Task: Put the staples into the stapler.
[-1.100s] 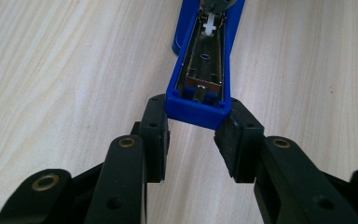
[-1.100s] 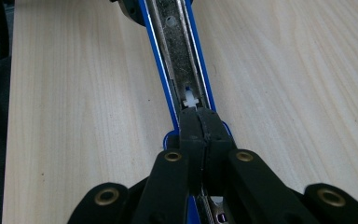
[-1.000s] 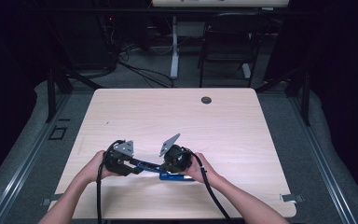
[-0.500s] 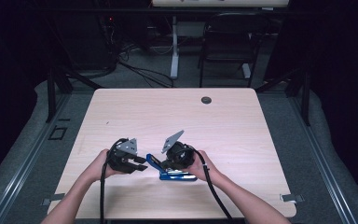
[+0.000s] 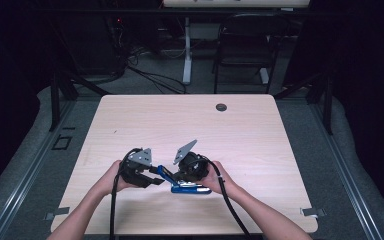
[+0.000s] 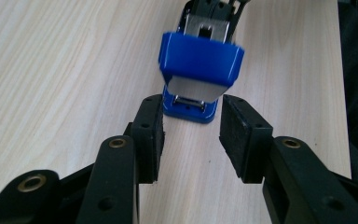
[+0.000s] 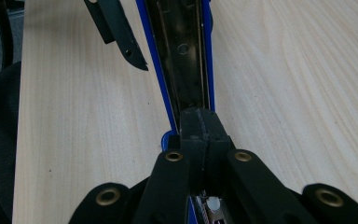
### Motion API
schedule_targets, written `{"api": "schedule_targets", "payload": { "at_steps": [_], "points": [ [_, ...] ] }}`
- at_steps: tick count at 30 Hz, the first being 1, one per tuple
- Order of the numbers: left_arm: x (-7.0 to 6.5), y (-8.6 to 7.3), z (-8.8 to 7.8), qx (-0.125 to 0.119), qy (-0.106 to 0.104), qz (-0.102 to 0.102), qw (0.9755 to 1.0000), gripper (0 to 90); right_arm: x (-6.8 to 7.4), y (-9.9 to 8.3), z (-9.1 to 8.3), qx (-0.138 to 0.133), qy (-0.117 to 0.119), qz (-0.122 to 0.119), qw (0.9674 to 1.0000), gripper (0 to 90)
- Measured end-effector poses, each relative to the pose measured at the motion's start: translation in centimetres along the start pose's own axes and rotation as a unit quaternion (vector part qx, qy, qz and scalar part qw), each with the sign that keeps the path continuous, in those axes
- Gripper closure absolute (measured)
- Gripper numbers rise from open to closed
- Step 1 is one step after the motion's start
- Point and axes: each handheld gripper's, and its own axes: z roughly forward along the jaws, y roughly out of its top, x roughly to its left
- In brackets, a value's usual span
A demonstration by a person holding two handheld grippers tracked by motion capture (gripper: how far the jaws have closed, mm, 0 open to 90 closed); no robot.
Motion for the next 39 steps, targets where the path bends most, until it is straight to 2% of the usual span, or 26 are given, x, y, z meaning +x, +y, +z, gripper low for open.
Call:
{"api": "schedule_targets", "payload": {
  "at_steps": [4,17,28,39],
  "points": [
    [-0.1,0.4,0.3,-0.005,0.006,0.007,0.9999,64.8,0.0,0.0,-0.1,0.001,0.0,0.0,1.0,90.0],
    [-0.2,1.5,1.0,-0.027,0.007,0.014,0.9995,65.1,-0.4,-0.4,-0.9,0.007,-0.002,0.006,1.0,90.0],
    [-0.2,1.9,2.0,-0.028,0.005,0.017,0.9995,65.1,-0.7,-0.8,-1.3,0.01,-0.003,0.011,0.9999,90.0],
    [-0.2,2.0,2.3,-0.033,0.001,0.015,0.9994,65.2,-0.7,-1.0,-1.4,0.013,-0.003,0.015,0.9998,90.0]
  ]
}}
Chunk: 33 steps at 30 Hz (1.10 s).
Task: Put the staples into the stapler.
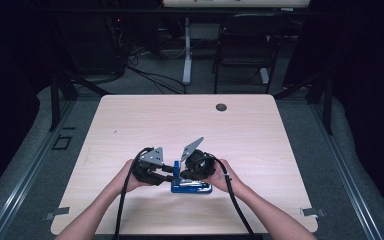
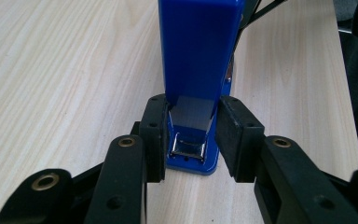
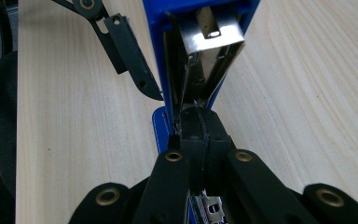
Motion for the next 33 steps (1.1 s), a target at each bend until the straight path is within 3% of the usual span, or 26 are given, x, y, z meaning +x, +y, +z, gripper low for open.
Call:
{"api": "schedule_targets", "payload": {
  "at_steps": [12,17,33],
  "points": [
    [-0.1,0.5,0.4,0.016,-0.015,0.006,0.9997,65.4,-0.1,-0.3,-0.2,0.003,0.001,0.002,1.0,88.9],
    [-0.1,0.7,0.9,0.033,-0.015,0.009,0.9993,66.0,-0.2,-0.4,-0.6,0.002,0.002,0.007,1.0,89.1],
    [-0.1,0.7,1.6,0.045,-0.013,0.003,0.9989,67.0,-0.5,-1.0,-1.8,0.003,-0.004,0.011,0.9999,88.9]
  ]
}}
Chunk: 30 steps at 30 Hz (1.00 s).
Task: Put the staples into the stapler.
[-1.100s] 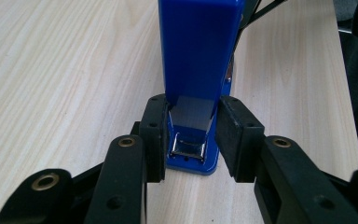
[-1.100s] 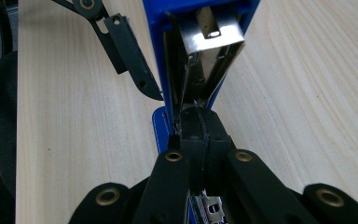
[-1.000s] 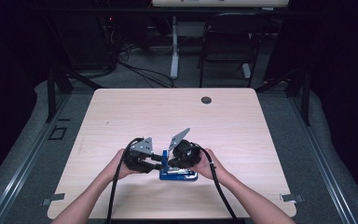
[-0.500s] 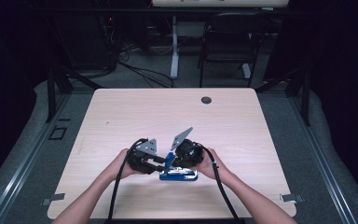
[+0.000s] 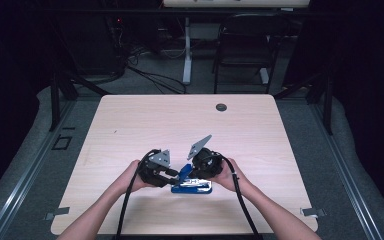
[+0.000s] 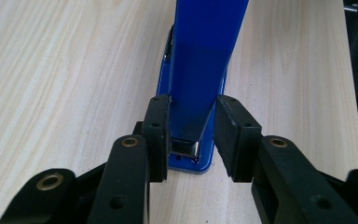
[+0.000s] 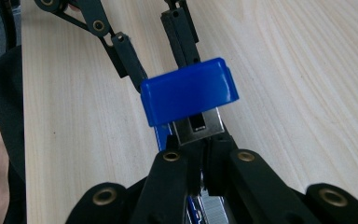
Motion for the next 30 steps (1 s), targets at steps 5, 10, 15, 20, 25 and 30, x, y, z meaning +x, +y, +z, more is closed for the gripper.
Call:
{"api": "schedule_targets", "payload": {
  "at_steps": [5,10,15,20,25,30],
  "points": [
    [0.0,0.1,0.3,0.003,-0.002,0.0,1.0,66.8,-0.1,-0.3,-0.2,0.002,0.001,0.004,1.0,88.9],
    [0.0,0.0,0.5,0.008,-0.001,-0.001,1.0,67.2,-0.3,-0.8,-0.8,0.003,-0.001,0.009,1.0,88.6],
    [0.1,-0.1,0.5,0.013,-0.006,-0.001,0.9999,71.7,-0.5,-1.4,-1.3,0.009,0.0,0.016,0.9998,88.1],
    [0.1,-0.2,0.9,0.017,-0.005,-0.004,0.9998,72.0,-0.7,-2.2,-1.8,0.013,-0.001,0.027,0.9996,88.0],
    [0.2,-0.4,1.1,0.028,-0.006,-0.008,0.9996,70.9,-1.0,-3.0,-2.7,0.015,-0.005,0.039,0.9991,87.8],
    [0.4,-0.9,1.1,0.039,0.0,-0.017,0.9991,66.3,-1.5,-3.6,-4.1,0.003,-0.018,0.056,0.9983,87.7]
  ]
}}
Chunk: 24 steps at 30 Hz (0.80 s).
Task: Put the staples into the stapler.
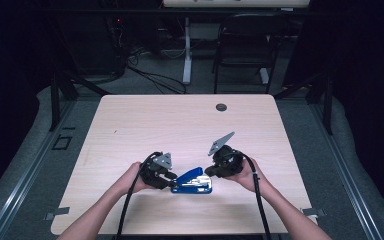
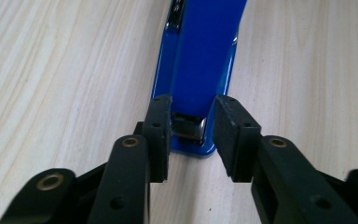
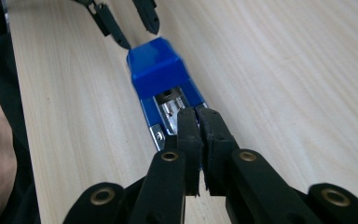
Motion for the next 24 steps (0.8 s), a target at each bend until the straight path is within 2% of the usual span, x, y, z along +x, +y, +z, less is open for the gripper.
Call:
{"api": "schedule_targets", "payload": {
  "at_steps": [5,9,10,11,13,16,19,23,24],
  "points": [
    [0.7,-0.7,-0.5,-0.001,0.008,-0.026,0.9996,54.0,-0.3,0.7,-1.5,-0.025,-0.011,0.008,0.9996,87.7],
    [0.8,-1.0,-0.7,0.0,0.012,-0.035,0.9993,42.5,0.0,1.3,-1.9,-0.043,-0.011,0.011,0.999,87.4],
    [0.9,-1.1,-0.9,0.001,0.013,-0.039,0.9992,42.5,0.0,1.6,-2.0,-0.044,-0.01,0.009,0.9989,87.2],
    [0.9,-1.2,-1.0,-0.003,0.014,-0.043,0.999,38.4,0.5,2.3,-2.1,-0.06,-0.005,0.006,0.9981,87.2],
    [1.0,-1.3,-1.1,-0.004,0.015,-0.045,0.9988,35.9,0.8,2.9,-2.2,-0.063,-0.003,-0.002,0.998,87.2],
    [0.9,-1.3,-1.2,-0.001,0.02,-0.045,0.9988,32.1,1.5,3.6,-1.6,-0.054,0.006,-0.012,0.9984,87.2],
    [1.0,-1.5,-1.3,-0.007,0.019,-0.05,0.9986,28.7,1.6,3.3,-0.6,-0.024,0.004,-0.02,0.9995,87.2],
    [1.1,-1.7,-1.5,-0.006,0.029,-0.054,0.9981,25.7,1.1,2.3,0.0,-0.002,0.008,-0.008,0.9999,87.2],
    [1.2,-1.8,-1.5,-0.01,0.025,-0.054,0.9981,24.8,0.9,2.1,0.2,0.005,0.009,-0.007,0.9999,87.3]
  ]
}}
